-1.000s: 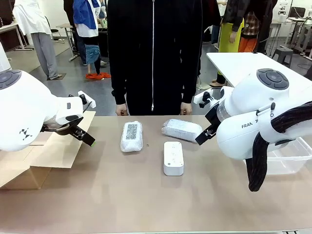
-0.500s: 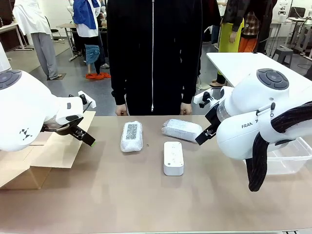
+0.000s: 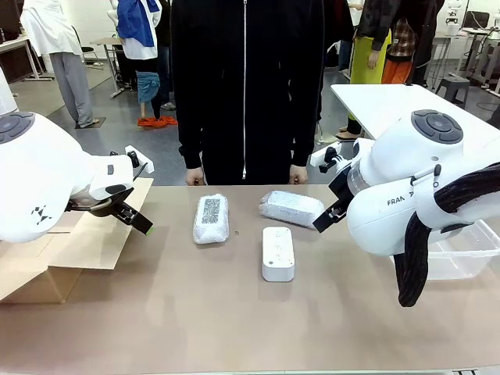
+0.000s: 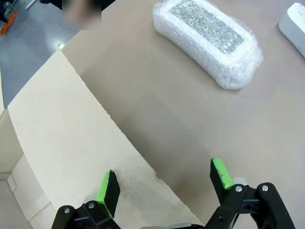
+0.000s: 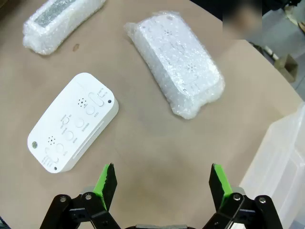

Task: Separate and place wrapped and unwrapped clocks.
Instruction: Pick up the Digital clock indicated by the person.

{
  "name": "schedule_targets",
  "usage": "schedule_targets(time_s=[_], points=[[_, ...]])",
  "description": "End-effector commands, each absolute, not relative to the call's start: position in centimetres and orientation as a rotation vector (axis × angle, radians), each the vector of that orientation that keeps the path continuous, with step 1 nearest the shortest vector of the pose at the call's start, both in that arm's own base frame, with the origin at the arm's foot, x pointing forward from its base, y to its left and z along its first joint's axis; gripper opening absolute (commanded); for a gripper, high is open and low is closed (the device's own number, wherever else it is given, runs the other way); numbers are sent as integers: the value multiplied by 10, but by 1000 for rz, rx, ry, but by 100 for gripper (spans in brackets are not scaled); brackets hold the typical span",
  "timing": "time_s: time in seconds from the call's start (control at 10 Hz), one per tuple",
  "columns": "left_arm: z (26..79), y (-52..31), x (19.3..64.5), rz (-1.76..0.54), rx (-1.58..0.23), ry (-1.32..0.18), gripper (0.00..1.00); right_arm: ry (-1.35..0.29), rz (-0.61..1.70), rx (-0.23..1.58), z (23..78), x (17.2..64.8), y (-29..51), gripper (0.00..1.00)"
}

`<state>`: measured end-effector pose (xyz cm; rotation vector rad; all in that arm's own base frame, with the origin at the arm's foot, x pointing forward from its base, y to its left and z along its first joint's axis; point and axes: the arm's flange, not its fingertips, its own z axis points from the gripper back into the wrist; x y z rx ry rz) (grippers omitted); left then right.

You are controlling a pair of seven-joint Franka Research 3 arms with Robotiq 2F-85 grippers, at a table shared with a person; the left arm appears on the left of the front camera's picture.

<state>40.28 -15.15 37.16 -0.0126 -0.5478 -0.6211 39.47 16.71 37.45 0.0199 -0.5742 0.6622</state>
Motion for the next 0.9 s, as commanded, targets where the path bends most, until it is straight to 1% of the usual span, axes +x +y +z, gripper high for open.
schedule_targets(time_s=[0.0,0.8], points=[[372,-150,403,-618,-14,-548,100,-574,662,20,374,395,167,100],[372,-150,403,-618,-14,-548,100,-574,662,20,374,395,167,100]])
